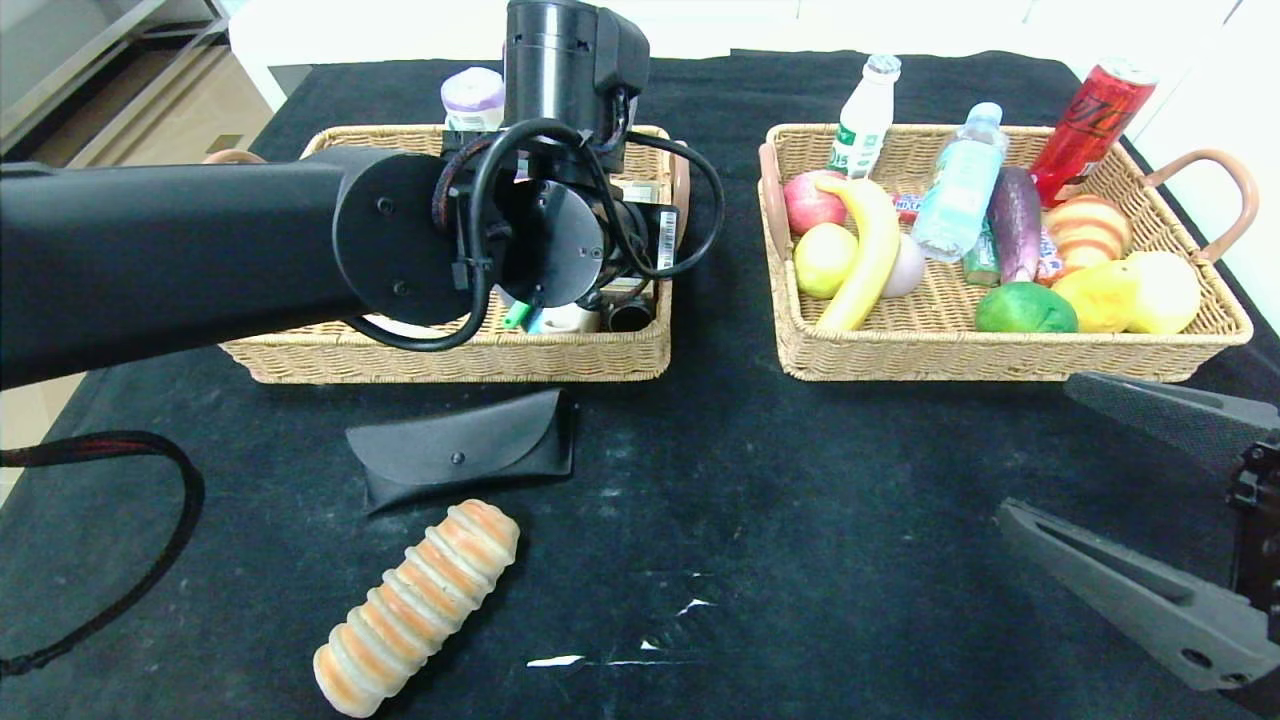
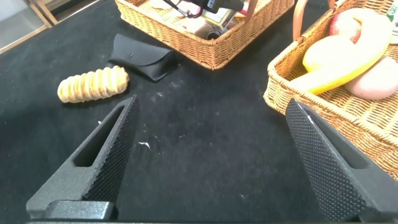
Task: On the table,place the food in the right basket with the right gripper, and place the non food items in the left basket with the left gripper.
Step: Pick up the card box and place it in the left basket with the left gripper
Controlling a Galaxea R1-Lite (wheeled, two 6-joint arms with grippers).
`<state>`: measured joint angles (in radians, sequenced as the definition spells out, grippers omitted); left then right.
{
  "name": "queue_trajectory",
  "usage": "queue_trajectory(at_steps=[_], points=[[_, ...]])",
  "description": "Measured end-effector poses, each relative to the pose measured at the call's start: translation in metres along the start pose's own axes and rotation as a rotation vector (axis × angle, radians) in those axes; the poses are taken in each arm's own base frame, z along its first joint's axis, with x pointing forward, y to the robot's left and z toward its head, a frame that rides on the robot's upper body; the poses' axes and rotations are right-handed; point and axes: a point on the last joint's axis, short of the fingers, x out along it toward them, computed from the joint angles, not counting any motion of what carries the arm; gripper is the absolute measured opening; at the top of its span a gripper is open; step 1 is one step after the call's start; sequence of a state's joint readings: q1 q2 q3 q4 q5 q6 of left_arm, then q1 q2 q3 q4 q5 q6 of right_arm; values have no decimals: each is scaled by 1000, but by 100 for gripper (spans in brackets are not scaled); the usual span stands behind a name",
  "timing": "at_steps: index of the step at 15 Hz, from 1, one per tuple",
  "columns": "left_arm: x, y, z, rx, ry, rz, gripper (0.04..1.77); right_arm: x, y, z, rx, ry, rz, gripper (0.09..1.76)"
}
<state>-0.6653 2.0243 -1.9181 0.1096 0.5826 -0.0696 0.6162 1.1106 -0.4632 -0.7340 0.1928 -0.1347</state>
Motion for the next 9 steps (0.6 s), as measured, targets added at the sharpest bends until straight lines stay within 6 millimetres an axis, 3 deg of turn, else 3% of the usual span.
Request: queue_trajectory(at_steps=[4, 9], points=[[-1, 0, 0, -2, -2, 6, 139, 0, 0, 0, 1, 2, 0, 171], [-11, 4, 0, 16, 15, 2, 154, 0, 0, 0, 1, 2, 0, 171]])
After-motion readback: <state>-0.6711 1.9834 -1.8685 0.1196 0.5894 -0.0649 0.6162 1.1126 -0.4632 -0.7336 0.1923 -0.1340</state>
